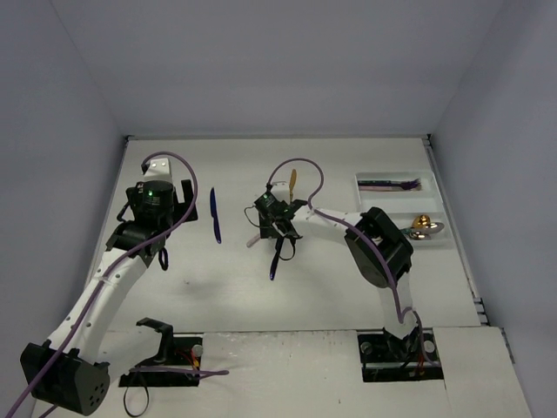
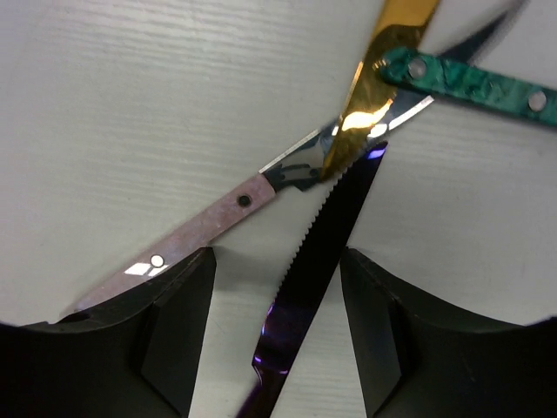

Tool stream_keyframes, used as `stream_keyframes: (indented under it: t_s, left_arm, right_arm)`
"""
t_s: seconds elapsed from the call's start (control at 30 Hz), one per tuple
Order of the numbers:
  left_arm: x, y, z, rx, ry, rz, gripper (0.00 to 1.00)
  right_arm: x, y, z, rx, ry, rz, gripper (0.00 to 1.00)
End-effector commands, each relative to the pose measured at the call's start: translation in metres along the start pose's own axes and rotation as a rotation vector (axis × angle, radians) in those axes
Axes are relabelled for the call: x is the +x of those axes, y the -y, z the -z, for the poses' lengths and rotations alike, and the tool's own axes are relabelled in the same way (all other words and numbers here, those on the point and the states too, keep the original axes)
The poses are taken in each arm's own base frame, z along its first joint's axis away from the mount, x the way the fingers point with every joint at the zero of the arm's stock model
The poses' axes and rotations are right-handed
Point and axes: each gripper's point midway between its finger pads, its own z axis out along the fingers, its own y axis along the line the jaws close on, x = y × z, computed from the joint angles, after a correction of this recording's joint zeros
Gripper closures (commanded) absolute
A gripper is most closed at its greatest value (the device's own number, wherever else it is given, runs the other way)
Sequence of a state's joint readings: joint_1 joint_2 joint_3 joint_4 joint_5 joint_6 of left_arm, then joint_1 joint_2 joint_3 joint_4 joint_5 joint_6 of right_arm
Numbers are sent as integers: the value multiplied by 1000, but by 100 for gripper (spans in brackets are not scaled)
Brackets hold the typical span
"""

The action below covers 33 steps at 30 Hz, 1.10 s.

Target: Sort the eating utensils into containers

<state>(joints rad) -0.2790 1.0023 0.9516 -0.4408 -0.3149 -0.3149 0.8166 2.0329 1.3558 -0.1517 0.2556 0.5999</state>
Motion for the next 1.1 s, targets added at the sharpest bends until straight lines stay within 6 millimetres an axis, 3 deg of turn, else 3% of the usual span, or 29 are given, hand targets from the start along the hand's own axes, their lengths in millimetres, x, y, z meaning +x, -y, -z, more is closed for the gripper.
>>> stream_keyframes:
  t_s: [0.0, 0.13, 0.23, 0.37, 0.43, 0.57, 0.73, 0.83, 1.07]
  left_arm:
    - [-17, -2, 1, -8, 55, 28, 3]
    - [-18, -2, 2, -9, 58, 27, 3]
    - [-17, -3, 2, -12, 59, 28, 2]
    - [-18, -2, 2, -9, 59, 28, 3]
    - [-18, -2, 3, -5, 60, 30, 3]
    - [-17, -1, 2, -6, 53, 28, 3]
    - [-17, -2, 2, -7, 56, 30, 3]
    - [-18, -2, 3, -7, 58, 31, 3]
    - [-19, -2, 4, -5, 61, 32, 3]
  right_arm:
    - [15, -10, -19, -51, -88, 87, 46]
    - [2, -18, -28, -90, -87, 134, 49]
    - [-17, -10, -18, -69, -35, 126, 49]
    - [-43, 19, 2, 18, 53, 58, 49]
    - [-62, 39, 16, 63, 112, -61, 47]
    - [-76, 81, 34, 124, 169, -298, 46]
    - [-90, 103, 43, 177, 231, -405, 44]
    - [-99, 111, 38, 188, 235, -435, 44]
    - [-102, 113, -9, 143, 121, -358, 51]
